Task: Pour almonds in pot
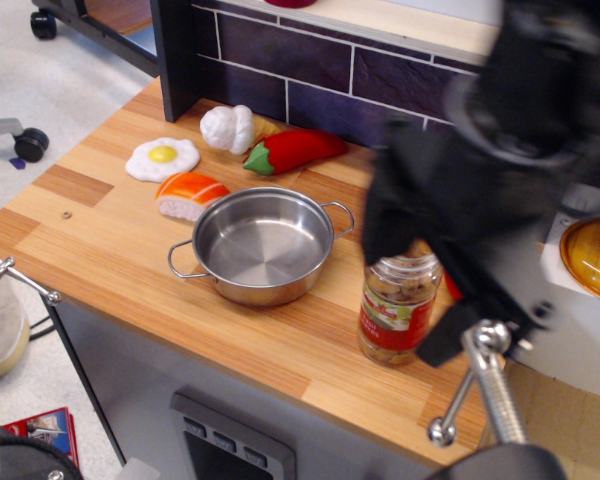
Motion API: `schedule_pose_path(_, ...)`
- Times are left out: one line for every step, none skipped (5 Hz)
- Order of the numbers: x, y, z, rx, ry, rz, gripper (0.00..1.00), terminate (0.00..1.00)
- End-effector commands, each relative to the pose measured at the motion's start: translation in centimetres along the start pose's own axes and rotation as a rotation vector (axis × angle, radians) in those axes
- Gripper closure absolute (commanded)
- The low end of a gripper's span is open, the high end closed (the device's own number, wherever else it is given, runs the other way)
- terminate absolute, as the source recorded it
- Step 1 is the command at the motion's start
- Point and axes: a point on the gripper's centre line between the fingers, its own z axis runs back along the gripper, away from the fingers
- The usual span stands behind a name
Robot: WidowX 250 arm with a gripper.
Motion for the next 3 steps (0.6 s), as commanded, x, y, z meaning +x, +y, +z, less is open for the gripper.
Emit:
schedule_pose_path(3.4, -1.8, 0.3, 0.166, 0.018, -0.334, 0.00, 0.00)
schedule_pose_path(4.5, -2.6, -0.4, 0.215, 0.103, -0.560, 0.00, 0.00)
schedule_pose_path(5.6, -2.5, -1.3, 0.183, 0.244, -0.694, 0.00, 0.00)
